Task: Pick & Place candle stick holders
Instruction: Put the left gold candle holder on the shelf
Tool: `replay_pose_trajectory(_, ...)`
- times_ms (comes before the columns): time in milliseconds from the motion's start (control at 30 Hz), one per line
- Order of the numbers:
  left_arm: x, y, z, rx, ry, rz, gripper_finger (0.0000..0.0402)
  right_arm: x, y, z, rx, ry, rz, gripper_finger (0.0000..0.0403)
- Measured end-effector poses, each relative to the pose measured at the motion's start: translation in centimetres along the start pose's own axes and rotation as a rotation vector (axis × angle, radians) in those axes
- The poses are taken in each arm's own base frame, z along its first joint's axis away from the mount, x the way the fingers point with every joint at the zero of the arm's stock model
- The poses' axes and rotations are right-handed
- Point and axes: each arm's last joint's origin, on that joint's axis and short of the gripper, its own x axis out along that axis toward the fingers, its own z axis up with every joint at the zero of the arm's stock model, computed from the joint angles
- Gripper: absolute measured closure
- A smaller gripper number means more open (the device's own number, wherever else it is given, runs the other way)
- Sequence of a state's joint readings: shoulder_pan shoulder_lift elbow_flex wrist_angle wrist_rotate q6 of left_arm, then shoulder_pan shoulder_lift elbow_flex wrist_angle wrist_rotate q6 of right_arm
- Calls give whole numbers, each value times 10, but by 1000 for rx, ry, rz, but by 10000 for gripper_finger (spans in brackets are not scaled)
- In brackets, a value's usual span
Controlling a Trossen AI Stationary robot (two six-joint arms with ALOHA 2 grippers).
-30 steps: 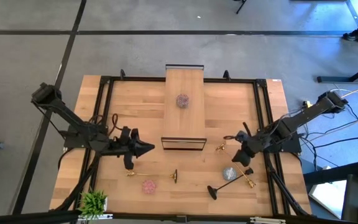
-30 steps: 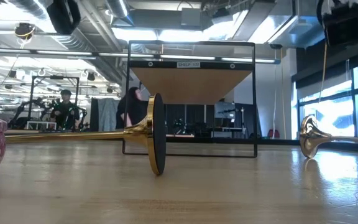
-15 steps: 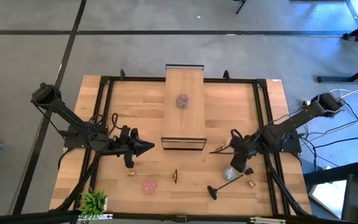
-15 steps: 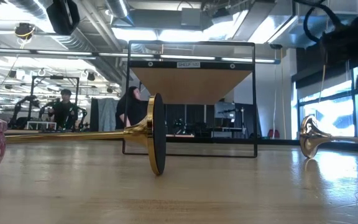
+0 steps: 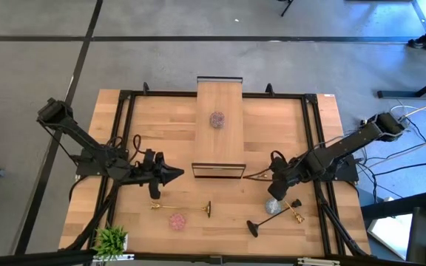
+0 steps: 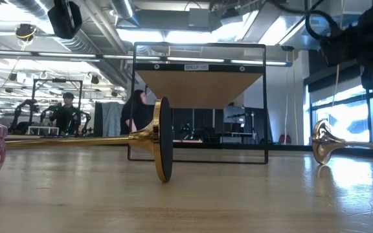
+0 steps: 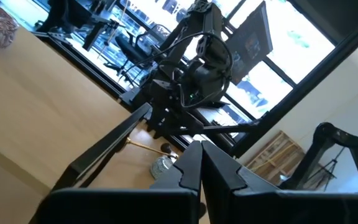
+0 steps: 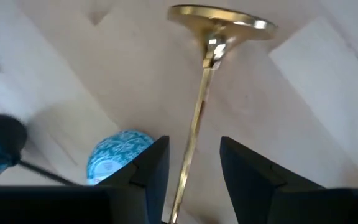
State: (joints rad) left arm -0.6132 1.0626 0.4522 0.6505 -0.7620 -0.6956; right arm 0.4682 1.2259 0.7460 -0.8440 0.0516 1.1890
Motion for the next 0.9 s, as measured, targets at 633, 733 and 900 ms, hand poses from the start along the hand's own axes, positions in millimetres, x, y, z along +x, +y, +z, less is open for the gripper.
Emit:
replay_pose_trajectory(633, 0, 2, -1, -14, -15, 38, 399, 1, -11, 22, 196, 126, 42, 229)
replay_pose_trajectory(733, 0, 2, -1, -14, -15, 38, 396, 3, -7, 19, 168, 127, 51, 219)
replay_pose_trajectory(900, 0, 2, -1, -14, -10, 33, 400, 13, -8, 13, 155, 161, -53, 215)
